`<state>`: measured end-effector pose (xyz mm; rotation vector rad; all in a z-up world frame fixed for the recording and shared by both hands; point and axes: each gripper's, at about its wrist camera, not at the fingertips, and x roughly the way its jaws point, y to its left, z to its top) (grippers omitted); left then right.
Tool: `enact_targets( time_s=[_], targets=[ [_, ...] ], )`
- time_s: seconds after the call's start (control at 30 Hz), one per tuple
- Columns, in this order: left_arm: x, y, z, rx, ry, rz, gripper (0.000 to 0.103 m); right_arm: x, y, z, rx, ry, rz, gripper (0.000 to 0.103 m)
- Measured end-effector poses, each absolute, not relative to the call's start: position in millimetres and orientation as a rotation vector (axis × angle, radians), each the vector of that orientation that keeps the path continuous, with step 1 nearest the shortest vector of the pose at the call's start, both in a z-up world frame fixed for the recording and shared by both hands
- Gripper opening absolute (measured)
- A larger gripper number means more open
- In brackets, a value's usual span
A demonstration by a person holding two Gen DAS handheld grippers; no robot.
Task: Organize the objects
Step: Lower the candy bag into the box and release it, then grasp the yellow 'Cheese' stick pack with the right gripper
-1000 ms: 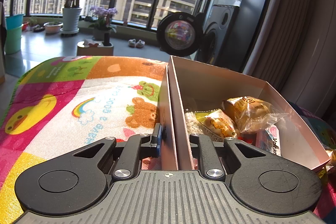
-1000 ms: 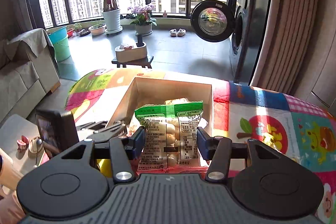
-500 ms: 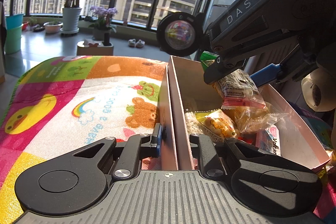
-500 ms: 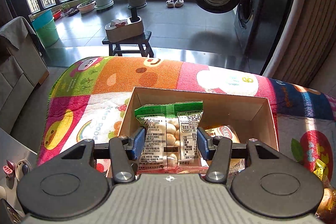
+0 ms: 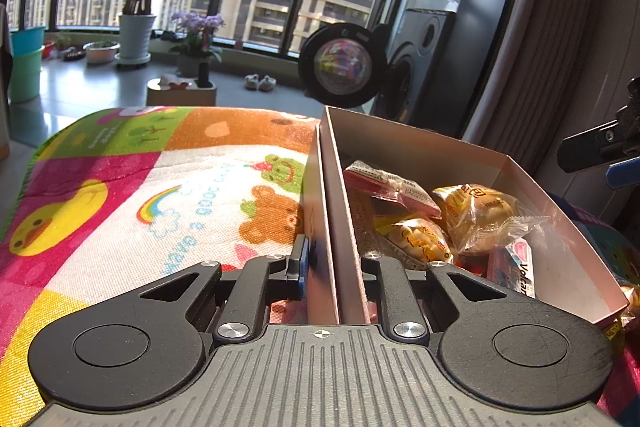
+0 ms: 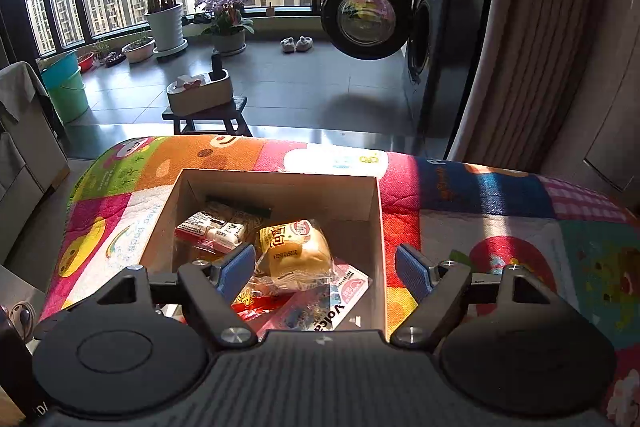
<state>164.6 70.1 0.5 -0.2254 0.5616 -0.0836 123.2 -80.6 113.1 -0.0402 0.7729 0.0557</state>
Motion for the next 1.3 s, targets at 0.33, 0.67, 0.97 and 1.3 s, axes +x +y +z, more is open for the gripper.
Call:
enact_targets(
  time_s=[0.33, 0.67, 0.97, 1.3],
  targets=[
    [163, 69, 1, -0.217, 0.555, -0.079, 0.017, 29, -204, 106, 0.038, 0.684, -0.209, 0.094],
    [163, 66, 1, -0.215, 0.554, -0.077, 0.016, -15, -266, 83, 0.068, 0.568, -0.42, 0.103],
    [163, 65, 1, -0.218, 0.553, -0.077, 0.017, -28, -289, 74, 0.091, 0.615, -0.421, 0.103],
    [163, 65, 2, -0.215, 0.548, -0.076, 0.016, -4, -237, 51, -0.075, 0.687, -0.235, 0.103]
  ],
)
